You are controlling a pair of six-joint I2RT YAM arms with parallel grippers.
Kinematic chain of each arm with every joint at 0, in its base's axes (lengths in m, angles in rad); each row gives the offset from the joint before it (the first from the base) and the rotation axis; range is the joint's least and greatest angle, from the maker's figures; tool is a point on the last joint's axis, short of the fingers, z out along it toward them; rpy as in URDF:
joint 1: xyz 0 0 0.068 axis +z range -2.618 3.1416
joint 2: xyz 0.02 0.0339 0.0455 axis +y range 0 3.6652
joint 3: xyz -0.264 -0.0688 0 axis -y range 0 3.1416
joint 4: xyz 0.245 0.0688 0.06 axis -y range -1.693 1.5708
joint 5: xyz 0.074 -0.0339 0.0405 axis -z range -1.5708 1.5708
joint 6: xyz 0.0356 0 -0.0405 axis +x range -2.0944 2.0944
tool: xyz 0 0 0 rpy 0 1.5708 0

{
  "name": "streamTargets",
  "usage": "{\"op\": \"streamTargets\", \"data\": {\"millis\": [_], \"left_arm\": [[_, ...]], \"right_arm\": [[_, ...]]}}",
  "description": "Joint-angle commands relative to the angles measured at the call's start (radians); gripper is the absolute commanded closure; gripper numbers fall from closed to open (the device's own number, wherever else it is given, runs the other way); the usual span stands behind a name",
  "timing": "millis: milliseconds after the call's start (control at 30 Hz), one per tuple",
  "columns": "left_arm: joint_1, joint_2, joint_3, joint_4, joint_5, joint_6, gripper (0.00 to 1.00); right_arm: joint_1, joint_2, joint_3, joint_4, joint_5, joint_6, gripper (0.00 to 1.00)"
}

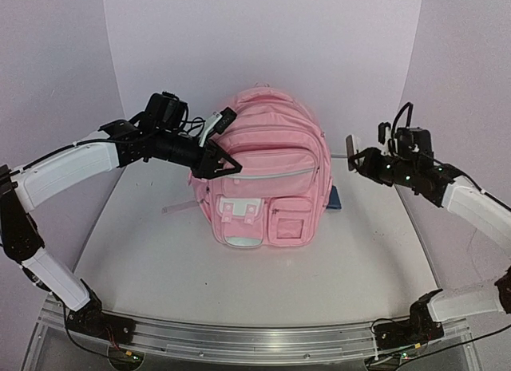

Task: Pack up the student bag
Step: Place the stationery in the student bag.

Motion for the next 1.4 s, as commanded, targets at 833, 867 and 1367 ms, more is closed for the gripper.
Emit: {"op": "streamTargets", "data": {"millis": [833,867,1367], "left_arm": [[-0.219,0.011,0.06,-0.225,-0.271,0.332,1.0],[-0.22,0.012,0.059,-0.226,-0.277,0.332,1.0],[-0.22,0.01,0.103,-0.205,-0.212,0.278,1.0]], "right_arm": [[0.292,0.258,0.576,-0.106,-0.41,-0.494,1.0],[0.294,0.267,0.58,-0.114,-0.411,-0.509,1.0],[0.318,0.239,0.421,-0.148,-0.372,-0.501,0.9]]}}
